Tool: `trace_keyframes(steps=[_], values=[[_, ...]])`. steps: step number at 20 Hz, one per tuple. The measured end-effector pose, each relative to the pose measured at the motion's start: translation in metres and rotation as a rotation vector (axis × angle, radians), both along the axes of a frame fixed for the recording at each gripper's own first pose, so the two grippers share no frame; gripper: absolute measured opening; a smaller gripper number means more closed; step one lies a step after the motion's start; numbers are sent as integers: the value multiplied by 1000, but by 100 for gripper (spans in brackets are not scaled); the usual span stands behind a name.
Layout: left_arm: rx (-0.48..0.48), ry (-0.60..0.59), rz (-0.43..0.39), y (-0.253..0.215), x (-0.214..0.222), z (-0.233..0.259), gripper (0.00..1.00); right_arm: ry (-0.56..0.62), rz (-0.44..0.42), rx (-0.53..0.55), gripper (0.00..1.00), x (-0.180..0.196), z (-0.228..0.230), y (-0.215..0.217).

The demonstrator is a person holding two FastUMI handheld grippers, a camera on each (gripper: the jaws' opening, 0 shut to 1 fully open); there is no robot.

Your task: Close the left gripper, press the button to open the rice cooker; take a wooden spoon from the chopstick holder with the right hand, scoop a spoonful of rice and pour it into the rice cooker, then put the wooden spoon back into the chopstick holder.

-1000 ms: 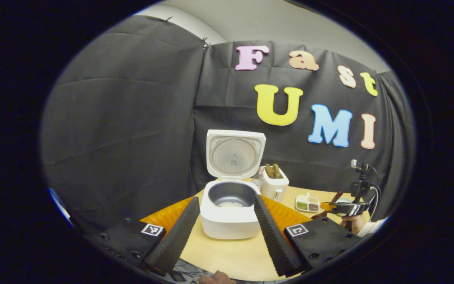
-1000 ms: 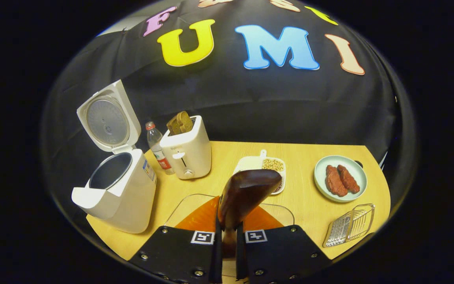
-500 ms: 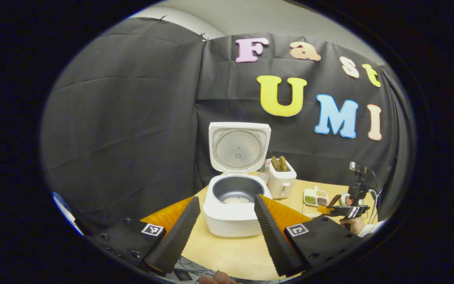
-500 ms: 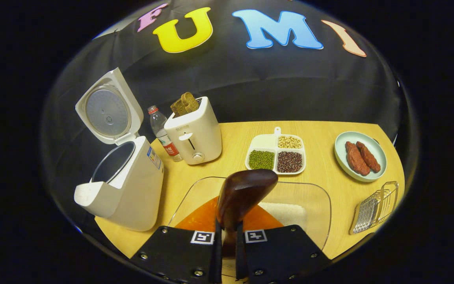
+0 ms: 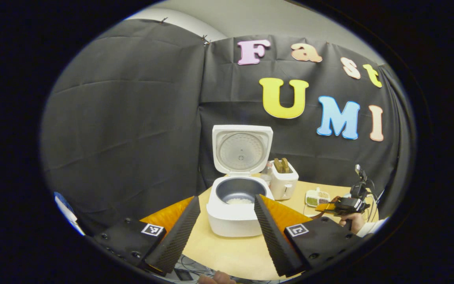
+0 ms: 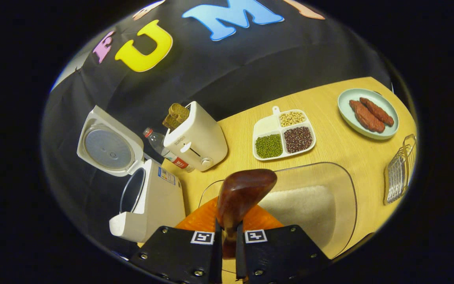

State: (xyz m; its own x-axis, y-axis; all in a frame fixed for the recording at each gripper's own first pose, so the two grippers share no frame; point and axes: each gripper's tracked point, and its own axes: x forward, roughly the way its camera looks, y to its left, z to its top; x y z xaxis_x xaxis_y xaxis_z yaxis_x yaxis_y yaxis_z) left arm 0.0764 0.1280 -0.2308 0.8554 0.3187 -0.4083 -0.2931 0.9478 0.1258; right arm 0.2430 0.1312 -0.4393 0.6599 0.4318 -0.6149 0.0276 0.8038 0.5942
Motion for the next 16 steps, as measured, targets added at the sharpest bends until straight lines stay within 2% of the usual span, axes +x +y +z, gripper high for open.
trace_keyframes(steps=[3,4,6,7,10,11,16], values=[[18,-12,-6,-5,-2,8,93,-6,-23,34,14,3,9,-9],[20,-17,-7,-7,-4,11,100,-6,-31,51,14,4,13,-13],[23,-24,-4,-7,-9,16,93,-11,-55,68,14,7,20,-23],[23,-27,-3,-8,-11,16,97,-13,-68,73,14,8,23,-30],[32,-35,-8,-12,-14,22,92,-27,-91,98,14,8,37,-42],[34,-38,-11,-14,-15,24,97,-31,-96,109,14,7,44,-46],[30,-58,-18,-20,-20,32,93,-69,-116,203,14,6,94,-48]])
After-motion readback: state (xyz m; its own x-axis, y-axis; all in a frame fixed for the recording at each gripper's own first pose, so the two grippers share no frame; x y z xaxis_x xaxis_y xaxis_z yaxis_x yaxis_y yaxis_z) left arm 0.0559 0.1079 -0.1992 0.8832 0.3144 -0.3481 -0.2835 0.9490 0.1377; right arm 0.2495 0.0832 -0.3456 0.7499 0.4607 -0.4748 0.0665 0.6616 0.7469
